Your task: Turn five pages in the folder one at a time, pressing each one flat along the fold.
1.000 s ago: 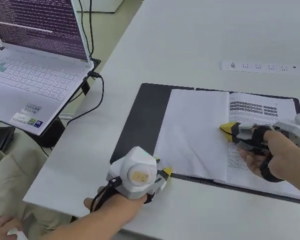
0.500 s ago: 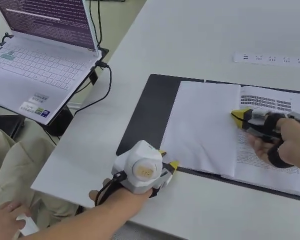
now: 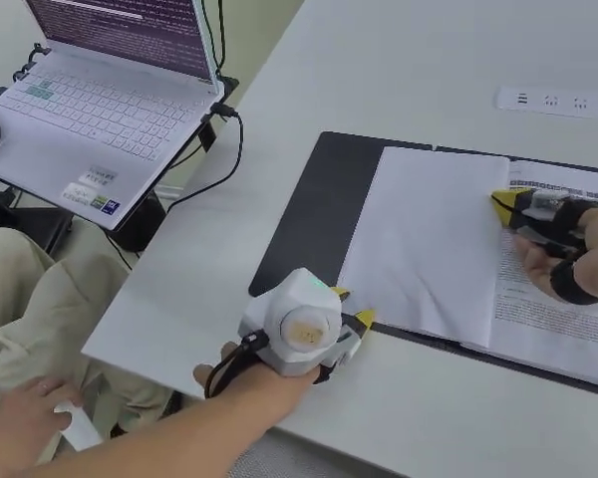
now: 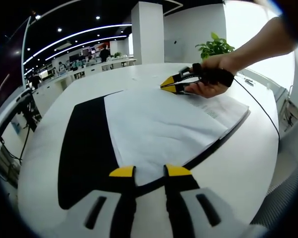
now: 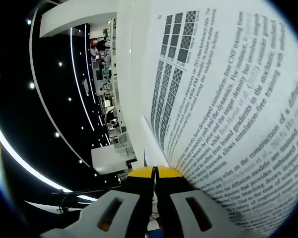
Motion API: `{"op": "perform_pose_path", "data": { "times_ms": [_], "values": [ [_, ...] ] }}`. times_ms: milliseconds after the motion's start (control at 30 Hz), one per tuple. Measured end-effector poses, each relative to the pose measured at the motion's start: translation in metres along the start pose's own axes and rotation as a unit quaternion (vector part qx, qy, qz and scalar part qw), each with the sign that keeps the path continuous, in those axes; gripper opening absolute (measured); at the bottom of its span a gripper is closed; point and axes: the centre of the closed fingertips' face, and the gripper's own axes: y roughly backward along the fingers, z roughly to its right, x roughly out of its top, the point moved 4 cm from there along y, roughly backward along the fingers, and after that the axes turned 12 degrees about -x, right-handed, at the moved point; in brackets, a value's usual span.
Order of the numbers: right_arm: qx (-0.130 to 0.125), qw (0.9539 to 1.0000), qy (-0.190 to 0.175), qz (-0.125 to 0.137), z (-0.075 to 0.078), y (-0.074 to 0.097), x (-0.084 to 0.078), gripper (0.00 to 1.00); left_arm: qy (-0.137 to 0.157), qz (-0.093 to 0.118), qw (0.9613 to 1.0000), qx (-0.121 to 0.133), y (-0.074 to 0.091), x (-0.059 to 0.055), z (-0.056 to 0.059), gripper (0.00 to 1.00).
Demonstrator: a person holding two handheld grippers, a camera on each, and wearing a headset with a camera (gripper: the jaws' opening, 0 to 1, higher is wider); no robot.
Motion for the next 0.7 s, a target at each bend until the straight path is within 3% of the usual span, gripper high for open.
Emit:
{"op": "perform_pose_path", "data": {
  "times_ms": [367,600,667,700],
  "values": [
    [0.007,0.9984,-0.033,0.047,-0.015,-0.021,0.028,0.00,-0.001,0.002,1.0000,0.002,0.000,-0.001,0.000,0.21],
    [0.002,0.9973,-0.031,0.066,-0.027,-0.034,0.038,0.00,0.001,0.003,1.0000,0.003,0.000,0.000,0.001,0.21],
    [0.002,0.9969,-0.032,0.073,-0.029,-0.041,0.048,0.00,0.001,0.005,1.0000,0.003,0.000,0.000,0.001,0.21],
    [0.003,0.9965,-0.033,0.076,-0.026,-0.040,0.045,0.00,0.002,0.005,1.0000,0.004,0.000,0.000,0.001,0.21]
  ]
}}
